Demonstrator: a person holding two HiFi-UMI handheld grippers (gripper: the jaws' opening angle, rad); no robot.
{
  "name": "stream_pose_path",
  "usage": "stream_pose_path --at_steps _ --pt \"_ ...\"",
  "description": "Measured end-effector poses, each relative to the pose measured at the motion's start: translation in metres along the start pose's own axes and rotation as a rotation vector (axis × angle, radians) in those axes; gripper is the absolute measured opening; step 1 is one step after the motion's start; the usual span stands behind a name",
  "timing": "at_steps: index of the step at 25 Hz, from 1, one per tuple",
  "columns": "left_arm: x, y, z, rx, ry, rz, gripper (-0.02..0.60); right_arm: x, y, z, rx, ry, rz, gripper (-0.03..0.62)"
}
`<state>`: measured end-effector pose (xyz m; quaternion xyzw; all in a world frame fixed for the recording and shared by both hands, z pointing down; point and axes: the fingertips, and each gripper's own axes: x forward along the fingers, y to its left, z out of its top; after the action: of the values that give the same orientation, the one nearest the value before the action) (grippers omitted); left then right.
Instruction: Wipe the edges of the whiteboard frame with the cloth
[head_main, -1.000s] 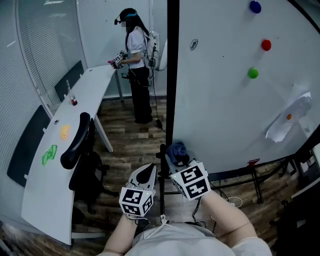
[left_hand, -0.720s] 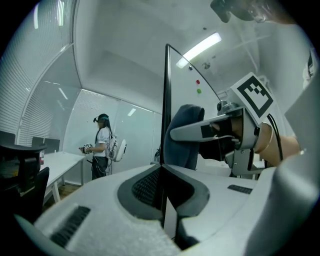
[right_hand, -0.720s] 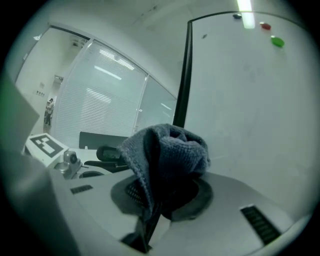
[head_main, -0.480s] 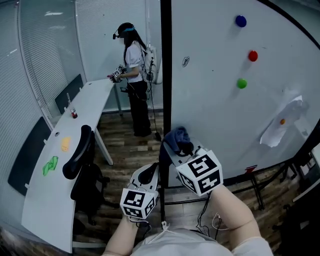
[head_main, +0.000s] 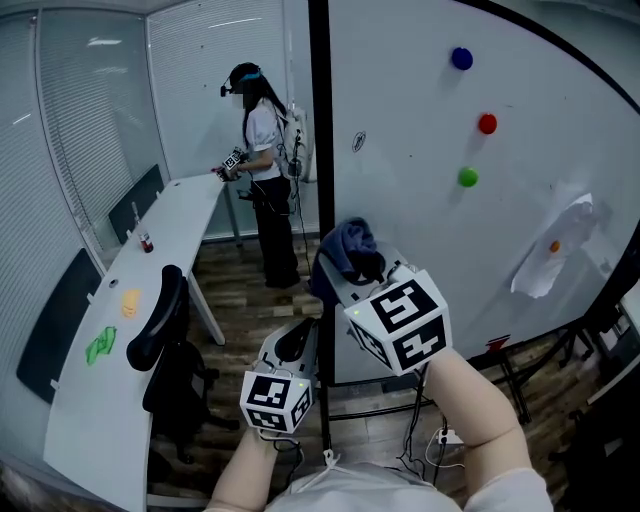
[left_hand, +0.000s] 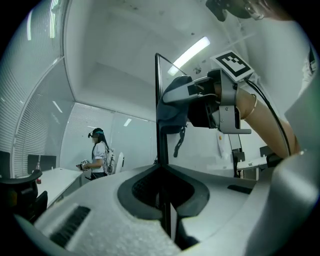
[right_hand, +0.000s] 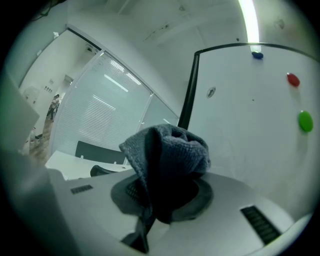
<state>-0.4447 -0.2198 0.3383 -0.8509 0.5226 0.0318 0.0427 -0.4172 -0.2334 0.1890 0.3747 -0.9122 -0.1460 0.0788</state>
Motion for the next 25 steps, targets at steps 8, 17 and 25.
stream_pose_path --at_steps 8,17,25 --pt "0.011 0.001 0.040 0.036 -0.047 -0.006 0.018 0.000 -0.020 0.057 -0.064 -0.025 -0.004 0.077" --pt "0.016 -0.010 0.069 0.075 -0.078 -0.028 0.018 -0.004 -0.047 0.146 -0.154 -0.063 -0.039 0.077" --pt "0.024 -0.008 0.103 0.062 -0.144 -0.034 0.018 0.001 -0.058 0.195 -0.202 -0.072 -0.025 0.077"
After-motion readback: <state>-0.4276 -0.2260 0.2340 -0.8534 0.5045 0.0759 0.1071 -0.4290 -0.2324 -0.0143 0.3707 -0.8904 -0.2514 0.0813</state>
